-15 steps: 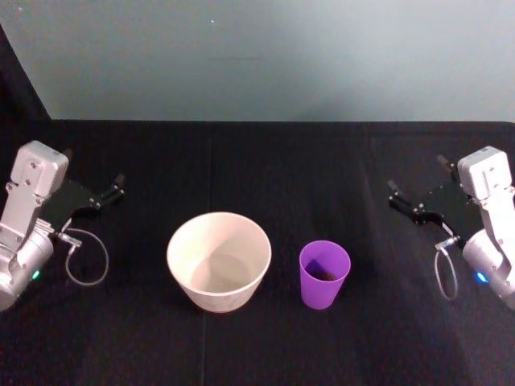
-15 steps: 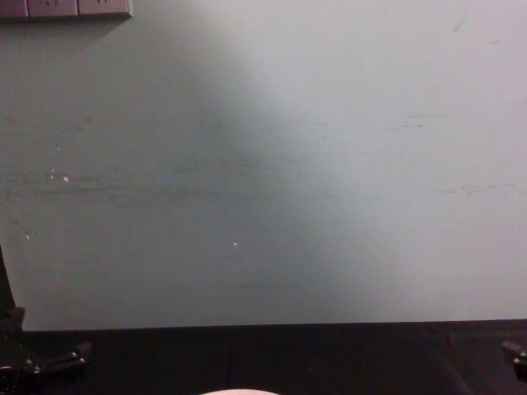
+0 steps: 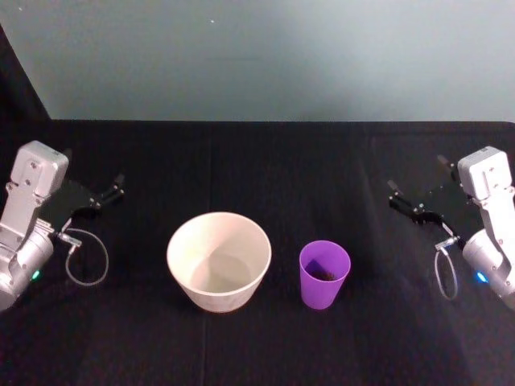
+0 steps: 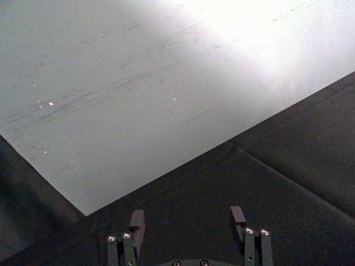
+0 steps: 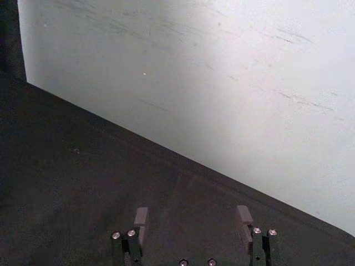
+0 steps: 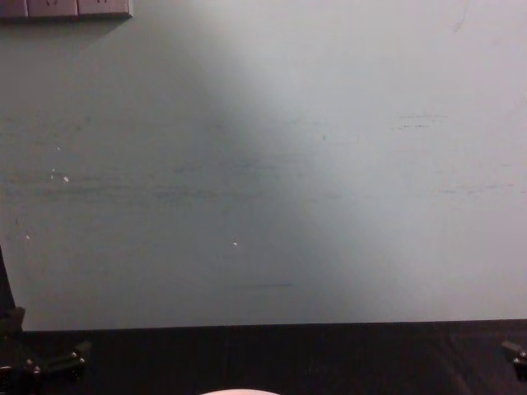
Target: Pick up the cup and pour the mung beans from the cup into the bowl.
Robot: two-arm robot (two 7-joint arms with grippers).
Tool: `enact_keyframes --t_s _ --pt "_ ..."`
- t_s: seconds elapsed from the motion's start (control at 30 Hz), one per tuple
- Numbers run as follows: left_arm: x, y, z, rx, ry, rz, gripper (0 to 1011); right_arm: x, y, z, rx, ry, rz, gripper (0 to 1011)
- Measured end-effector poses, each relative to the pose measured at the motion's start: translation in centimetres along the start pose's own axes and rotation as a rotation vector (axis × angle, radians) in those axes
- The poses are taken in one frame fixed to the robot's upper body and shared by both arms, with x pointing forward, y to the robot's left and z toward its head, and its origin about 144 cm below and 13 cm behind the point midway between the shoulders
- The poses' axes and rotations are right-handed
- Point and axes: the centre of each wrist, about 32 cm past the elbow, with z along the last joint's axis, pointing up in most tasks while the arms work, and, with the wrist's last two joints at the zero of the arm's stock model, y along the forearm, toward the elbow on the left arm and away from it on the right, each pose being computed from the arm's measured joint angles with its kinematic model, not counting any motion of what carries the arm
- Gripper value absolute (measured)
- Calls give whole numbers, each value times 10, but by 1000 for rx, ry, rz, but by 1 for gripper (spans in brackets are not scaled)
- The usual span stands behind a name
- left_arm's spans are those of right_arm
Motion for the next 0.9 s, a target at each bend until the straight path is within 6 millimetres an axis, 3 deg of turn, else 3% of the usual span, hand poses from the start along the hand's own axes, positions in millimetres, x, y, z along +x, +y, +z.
enact_keyframes --t_s 0.9 --pt "0 0 0 0 0 0 1000 0 0 0 0 0 0 1003"
